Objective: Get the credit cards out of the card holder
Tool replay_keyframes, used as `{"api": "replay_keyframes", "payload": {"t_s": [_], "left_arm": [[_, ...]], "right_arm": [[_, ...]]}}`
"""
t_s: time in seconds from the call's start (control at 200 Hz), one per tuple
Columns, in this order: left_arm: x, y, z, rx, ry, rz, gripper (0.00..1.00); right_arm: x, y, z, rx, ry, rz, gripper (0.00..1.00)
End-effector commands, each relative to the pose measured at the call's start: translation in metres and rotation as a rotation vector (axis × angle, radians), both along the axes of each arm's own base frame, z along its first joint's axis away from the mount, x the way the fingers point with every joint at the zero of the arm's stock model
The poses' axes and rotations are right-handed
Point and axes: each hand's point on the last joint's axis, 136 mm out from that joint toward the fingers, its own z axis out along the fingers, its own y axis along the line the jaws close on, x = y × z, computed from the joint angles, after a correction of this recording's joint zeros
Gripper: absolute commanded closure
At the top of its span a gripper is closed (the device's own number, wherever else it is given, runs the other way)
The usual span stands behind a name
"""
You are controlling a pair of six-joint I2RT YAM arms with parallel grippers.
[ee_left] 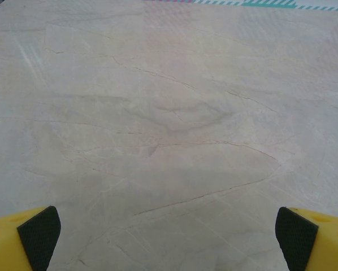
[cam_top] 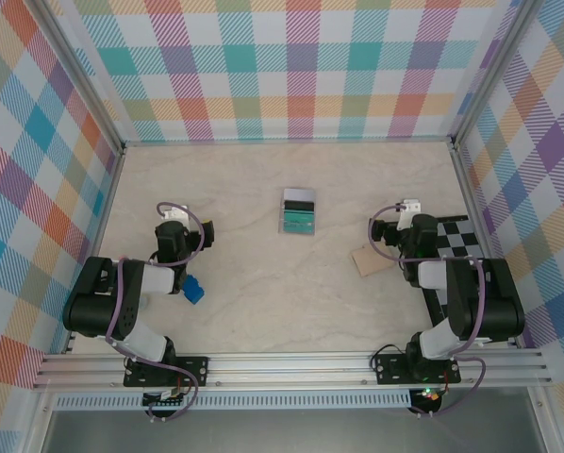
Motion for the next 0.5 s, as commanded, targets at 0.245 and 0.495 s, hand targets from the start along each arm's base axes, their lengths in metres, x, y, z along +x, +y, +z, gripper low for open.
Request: {"api": "replay_keyframes", "payload": {"t_s": [0.245, 0.495], "left_arm": [[-0.016, 0.01, 0.071, -0.146, 0.073, 0.117, 0.0], [-0.042, -0.011, 0.113, -0.411, 0.19, 0.151, 0.0]], "right_arm": [[-0.016, -0.004, 0.058, 0.184, 0.112, -0.117, 0.0], [-0.06, -0.007, 0.081, 0.397, 0.425, -0.331, 0.0]]}}
